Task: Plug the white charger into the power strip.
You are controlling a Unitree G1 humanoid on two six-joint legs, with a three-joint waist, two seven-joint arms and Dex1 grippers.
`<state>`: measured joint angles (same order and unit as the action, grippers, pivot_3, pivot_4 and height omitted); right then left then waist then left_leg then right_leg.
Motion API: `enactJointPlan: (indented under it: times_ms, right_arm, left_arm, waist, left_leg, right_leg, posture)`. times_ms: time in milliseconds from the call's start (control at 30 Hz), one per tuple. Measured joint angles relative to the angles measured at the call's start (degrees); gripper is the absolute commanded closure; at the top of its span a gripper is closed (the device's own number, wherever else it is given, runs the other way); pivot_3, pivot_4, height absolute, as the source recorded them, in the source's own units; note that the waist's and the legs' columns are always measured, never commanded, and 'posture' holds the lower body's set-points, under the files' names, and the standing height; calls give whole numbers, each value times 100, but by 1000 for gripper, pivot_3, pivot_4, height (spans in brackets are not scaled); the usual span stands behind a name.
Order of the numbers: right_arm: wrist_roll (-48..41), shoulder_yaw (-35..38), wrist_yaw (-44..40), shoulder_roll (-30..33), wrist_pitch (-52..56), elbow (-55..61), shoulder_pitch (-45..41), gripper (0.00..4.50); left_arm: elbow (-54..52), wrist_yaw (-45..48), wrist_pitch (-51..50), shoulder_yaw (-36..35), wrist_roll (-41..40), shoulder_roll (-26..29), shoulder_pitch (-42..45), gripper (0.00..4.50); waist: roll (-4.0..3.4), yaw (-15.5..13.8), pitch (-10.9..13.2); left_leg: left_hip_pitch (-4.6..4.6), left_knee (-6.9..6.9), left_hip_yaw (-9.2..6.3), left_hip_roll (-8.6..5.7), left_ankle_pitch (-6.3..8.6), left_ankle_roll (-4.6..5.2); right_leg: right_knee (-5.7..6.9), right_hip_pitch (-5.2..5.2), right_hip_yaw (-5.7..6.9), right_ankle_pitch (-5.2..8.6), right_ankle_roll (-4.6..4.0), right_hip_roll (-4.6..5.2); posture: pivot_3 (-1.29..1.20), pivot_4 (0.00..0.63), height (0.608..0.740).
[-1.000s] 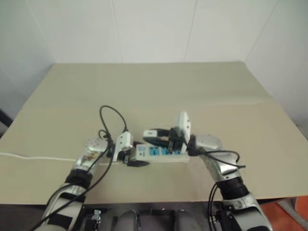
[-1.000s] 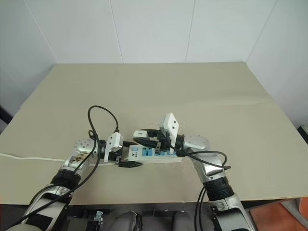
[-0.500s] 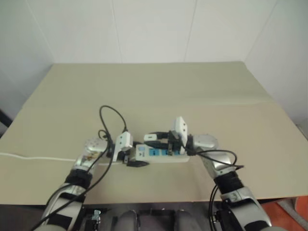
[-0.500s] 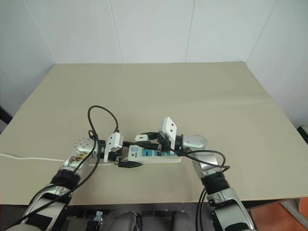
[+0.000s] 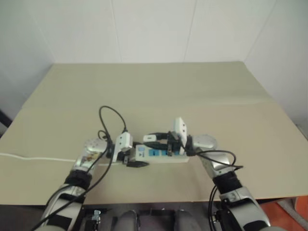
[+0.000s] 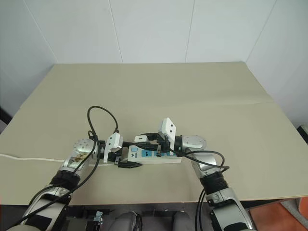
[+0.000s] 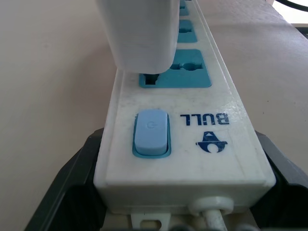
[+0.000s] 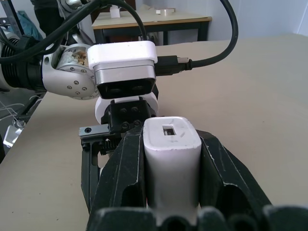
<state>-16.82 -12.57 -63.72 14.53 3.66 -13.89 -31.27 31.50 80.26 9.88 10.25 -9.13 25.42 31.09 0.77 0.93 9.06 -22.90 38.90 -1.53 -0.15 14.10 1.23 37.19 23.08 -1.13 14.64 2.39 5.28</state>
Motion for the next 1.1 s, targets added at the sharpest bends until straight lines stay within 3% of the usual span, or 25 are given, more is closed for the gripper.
enactJointPlan:
  times_ms: [1100]
  right_arm:
    - [70,-107,-499,594,-942,-473,127,3386]
  left_arm:
    - [-40,-159,-1,241,0,-79,-8,1176]
  waist:
    - [1,-69,-1]
  left_leg:
    - [67,-4,-4,-3,1,0]
  right_leg:
    - [-20,-86,7,1,2,4]
  posture:
    - [0,150,740]
